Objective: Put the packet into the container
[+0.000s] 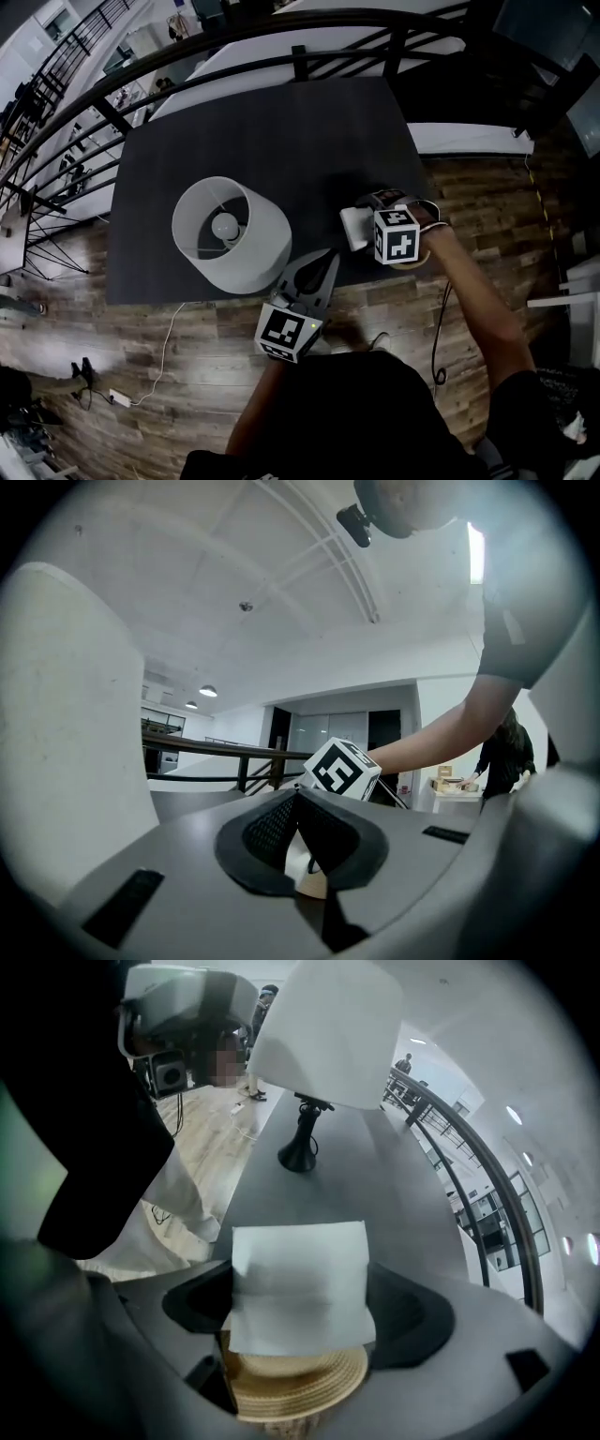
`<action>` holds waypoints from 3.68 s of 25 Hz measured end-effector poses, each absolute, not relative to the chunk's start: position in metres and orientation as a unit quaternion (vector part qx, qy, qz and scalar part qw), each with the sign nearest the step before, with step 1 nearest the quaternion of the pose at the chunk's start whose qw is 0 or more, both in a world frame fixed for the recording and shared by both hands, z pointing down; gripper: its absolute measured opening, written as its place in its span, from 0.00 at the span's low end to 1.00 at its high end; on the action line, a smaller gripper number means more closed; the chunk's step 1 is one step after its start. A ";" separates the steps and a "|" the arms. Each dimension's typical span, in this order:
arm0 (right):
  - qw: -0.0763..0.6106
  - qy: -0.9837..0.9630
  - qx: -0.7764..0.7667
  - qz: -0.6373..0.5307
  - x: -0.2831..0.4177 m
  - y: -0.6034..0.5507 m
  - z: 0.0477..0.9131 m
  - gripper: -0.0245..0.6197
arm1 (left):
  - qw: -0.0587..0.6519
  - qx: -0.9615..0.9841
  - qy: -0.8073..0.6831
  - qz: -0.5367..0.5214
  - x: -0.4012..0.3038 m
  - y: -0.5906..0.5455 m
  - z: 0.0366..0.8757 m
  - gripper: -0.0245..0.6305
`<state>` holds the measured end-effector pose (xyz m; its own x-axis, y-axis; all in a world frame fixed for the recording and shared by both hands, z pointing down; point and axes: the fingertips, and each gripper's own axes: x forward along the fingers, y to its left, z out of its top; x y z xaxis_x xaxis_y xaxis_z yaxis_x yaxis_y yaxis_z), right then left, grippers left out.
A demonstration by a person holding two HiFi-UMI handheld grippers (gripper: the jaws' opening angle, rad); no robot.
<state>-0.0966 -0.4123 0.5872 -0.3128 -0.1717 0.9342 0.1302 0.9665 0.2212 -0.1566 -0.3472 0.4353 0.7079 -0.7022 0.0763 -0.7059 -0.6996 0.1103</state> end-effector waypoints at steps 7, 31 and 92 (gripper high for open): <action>0.609 -0.783 0.045 -0.121 -0.038 -0.415 0.576 0.72 | 0.069 0.931 -0.358 0.009 -0.129 -0.347 0.437 0.05; 0.646 -0.760 0.015 -0.069 0.019 -0.413 0.673 0.72 | 0.058 0.917 -0.389 0.057 -0.128 -0.343 0.444 0.05; 0.106 -0.851 0.515 -0.004 0.084 -0.304 0.399 0.17 | 0.018 0.981 -0.192 0.021 0.037 -0.317 0.401 0.05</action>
<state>0.0840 -0.3041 0.3993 -0.4476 -0.8767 0.1763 -0.8751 0.4700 0.1151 0.0370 -0.3171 0.4006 0.9254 -0.3759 0.0477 -0.3774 -0.9257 0.0273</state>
